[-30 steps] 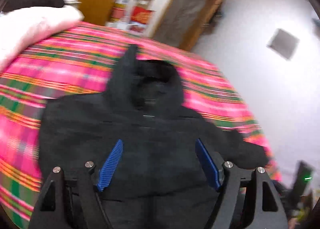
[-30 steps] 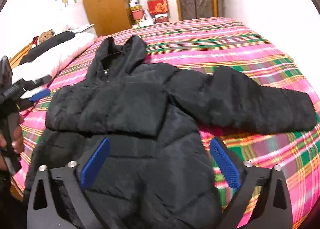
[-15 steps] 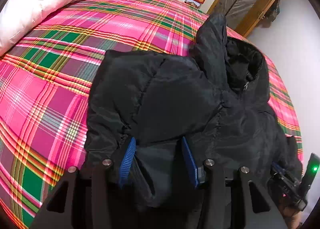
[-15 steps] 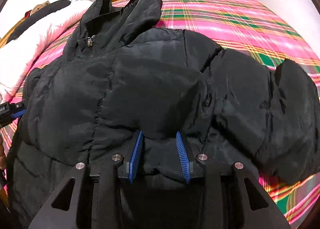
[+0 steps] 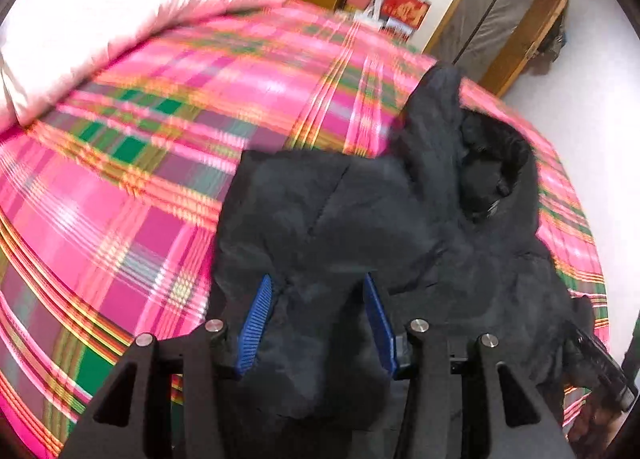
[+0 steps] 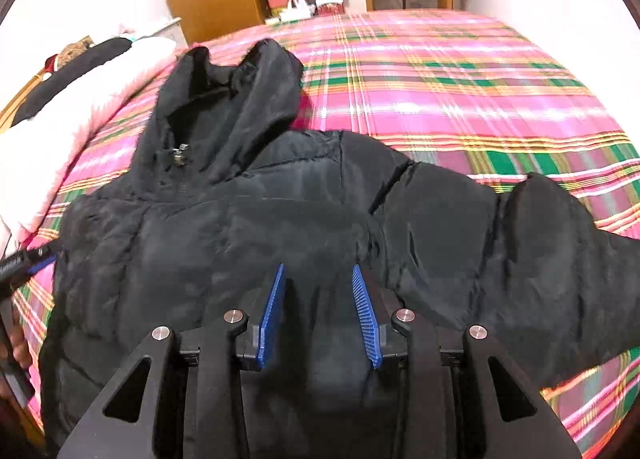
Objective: Fold large clothes
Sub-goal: 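Fold the held sleeve across the jacket body with the left gripper, then release the sleeve and grasp the other sleeve cuff with the right gripper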
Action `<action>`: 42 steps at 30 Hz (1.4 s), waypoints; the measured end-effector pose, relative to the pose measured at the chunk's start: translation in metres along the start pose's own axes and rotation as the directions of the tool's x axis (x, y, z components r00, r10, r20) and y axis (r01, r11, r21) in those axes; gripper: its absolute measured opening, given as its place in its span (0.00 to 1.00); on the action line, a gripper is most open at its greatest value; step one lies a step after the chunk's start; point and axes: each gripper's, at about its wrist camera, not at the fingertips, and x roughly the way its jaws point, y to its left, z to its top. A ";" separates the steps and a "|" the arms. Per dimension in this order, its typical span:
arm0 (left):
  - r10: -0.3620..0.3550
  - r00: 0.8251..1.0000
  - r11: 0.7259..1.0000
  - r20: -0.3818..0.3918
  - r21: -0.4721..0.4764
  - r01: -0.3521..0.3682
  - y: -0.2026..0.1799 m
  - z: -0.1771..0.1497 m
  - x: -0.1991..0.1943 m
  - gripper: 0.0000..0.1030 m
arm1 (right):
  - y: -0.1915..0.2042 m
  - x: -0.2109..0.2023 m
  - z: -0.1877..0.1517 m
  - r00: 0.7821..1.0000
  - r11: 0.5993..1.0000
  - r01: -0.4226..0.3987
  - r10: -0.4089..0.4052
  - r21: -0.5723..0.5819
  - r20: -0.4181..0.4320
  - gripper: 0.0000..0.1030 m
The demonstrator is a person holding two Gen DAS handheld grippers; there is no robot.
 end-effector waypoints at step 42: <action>-0.110 0.986 0.900 0.125 0.433 0.045 -0.148 -0.085 -0.064 0.50 | -0.277 -0.103 -0.127 0.996 0.775 0.059 -0.086 0.629 0.013 0.62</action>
